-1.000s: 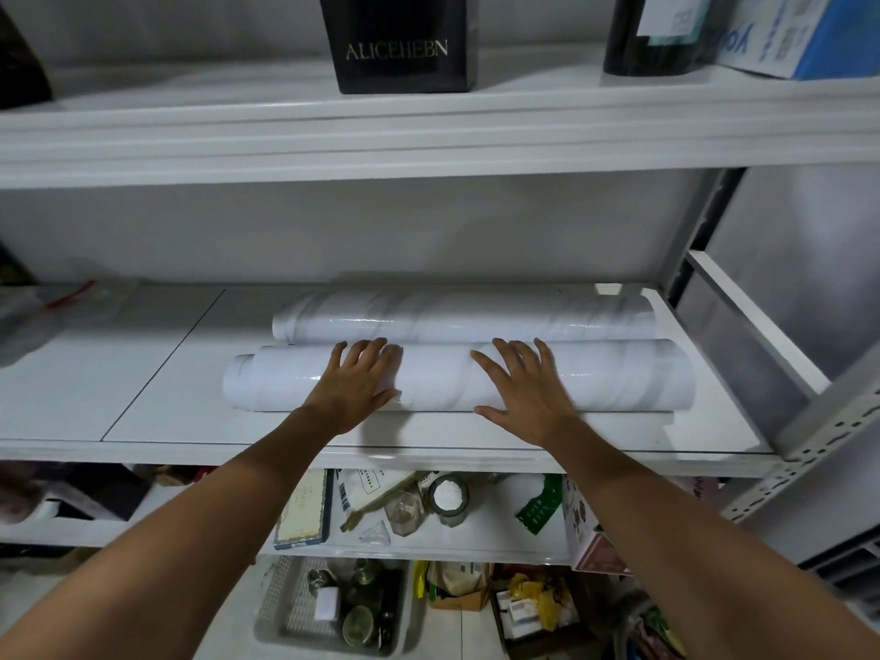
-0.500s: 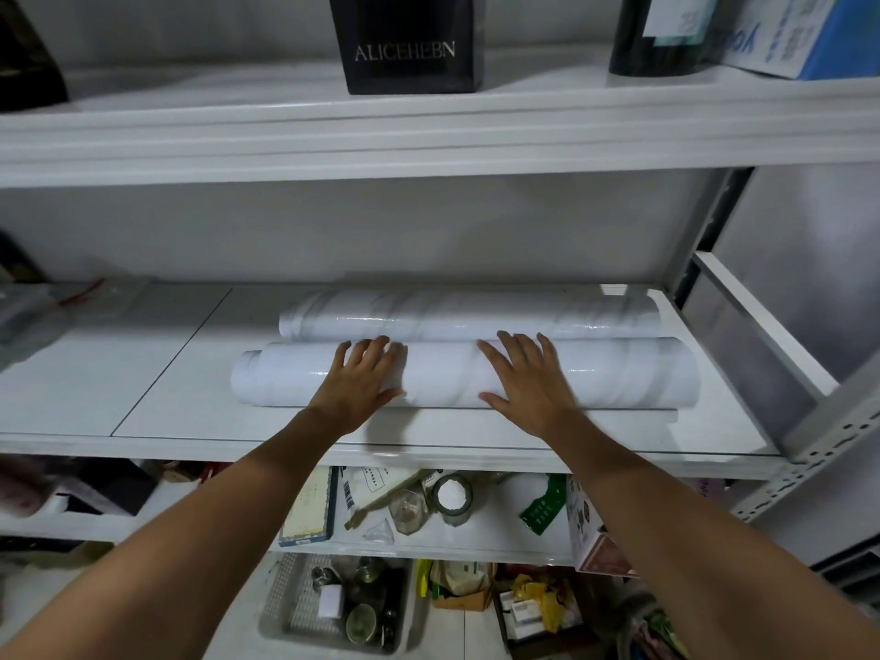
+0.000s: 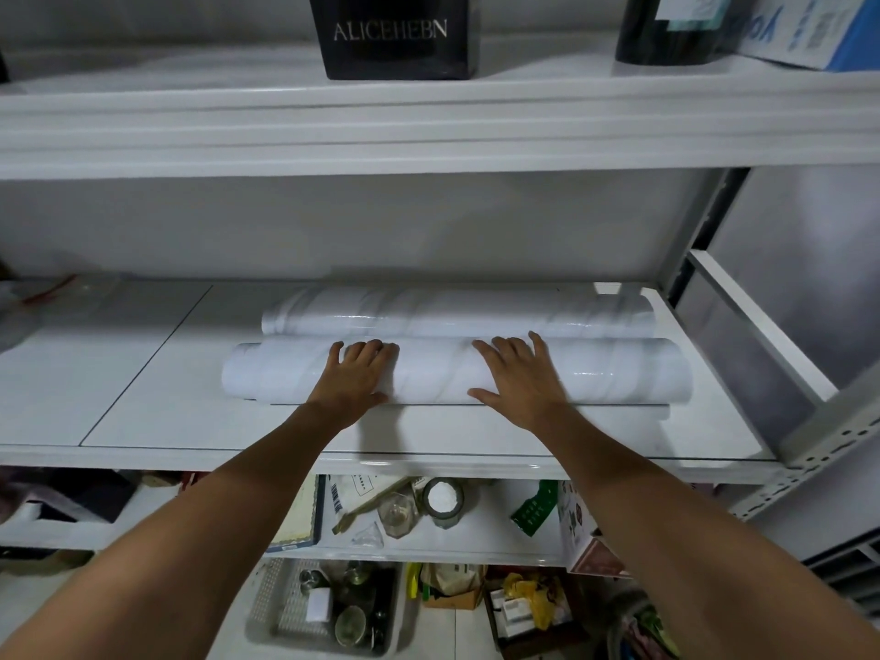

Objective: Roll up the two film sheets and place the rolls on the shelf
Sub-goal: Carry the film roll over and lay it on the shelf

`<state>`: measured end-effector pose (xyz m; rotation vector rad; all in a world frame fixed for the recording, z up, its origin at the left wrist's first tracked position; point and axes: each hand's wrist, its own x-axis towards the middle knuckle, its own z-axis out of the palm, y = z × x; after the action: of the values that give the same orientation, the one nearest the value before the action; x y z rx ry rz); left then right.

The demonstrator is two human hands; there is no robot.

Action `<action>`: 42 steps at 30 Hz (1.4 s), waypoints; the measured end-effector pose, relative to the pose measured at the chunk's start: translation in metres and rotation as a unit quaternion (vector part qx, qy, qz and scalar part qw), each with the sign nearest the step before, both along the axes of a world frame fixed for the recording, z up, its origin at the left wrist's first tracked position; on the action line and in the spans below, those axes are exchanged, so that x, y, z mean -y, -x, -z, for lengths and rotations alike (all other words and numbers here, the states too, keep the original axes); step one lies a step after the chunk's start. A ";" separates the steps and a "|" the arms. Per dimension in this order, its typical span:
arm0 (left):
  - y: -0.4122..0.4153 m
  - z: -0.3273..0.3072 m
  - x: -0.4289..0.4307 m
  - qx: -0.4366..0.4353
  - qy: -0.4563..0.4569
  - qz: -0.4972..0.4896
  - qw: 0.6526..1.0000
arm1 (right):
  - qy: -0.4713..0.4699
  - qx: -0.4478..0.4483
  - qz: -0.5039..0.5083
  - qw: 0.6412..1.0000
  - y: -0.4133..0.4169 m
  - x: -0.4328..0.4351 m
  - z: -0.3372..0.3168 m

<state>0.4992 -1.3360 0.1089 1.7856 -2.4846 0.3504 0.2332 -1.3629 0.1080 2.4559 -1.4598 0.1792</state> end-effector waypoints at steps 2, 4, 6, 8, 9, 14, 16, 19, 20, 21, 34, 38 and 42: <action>0.000 0.000 0.002 0.004 0.007 0.000 1.000 | 0.004 0.006 0.003 1.000 -0.001 0.002 0.001; -0.001 0.002 0.002 0.002 0.019 0.004 1.000 | 0.010 0.009 0.009 1.000 -0.001 0.002 0.003; -0.003 0.002 0.000 0.001 0.038 0.011 0.999 | 0.019 0.015 0.012 1.000 -0.002 0.001 0.006; -0.005 0.002 -0.001 0.003 0.056 0.020 0.998 | 0.026 0.023 0.011 0.999 -0.003 -0.001 0.009; -0.005 0.002 -0.002 0.002 0.064 0.023 0.998 | 0.028 0.026 0.010 0.999 -0.003 -0.002 0.009; -0.008 0.001 -0.008 0.006 0.068 0.029 0.997 | 0.033 0.037 0.010 0.999 -0.008 -0.005 0.008; -0.009 -0.001 -0.010 0.006 0.066 0.027 0.997 | 0.033 0.036 0.009 0.999 -0.009 -0.006 0.008; -0.011 -0.002 -0.011 0.000 0.066 0.026 0.998 | 0.036 0.032 0.009 0.999 -0.010 -0.007 0.008; -0.011 -0.002 -0.011 -0.003 0.066 0.025 0.998 | 0.037 0.030 0.009 0.999 -0.009 -0.007 0.008; -0.011 -0.002 -0.012 -0.004 0.066 0.023 0.998 | 0.037 0.028 0.009 0.999 -0.009 -0.008 0.008; -0.008 -0.002 -0.013 0.007 0.062 0.018 0.998 | 0.032 0.013 0.008 0.999 -0.006 -0.010 0.005; -0.007 -0.003 -0.012 0.007 0.066 0.019 0.998 | 0.038 0.024 0.004 0.999 -0.006 -0.011 0.006; -0.006 -0.003 -0.011 0.000 0.063 0.028 0.998 | 0.037 0.029 0.000 0.999 -0.005 -0.012 0.007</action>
<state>0.5054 -1.3246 0.1122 1.6651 -2.4455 0.4917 0.2385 -1.3510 0.1012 2.4107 -1.4496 0.3010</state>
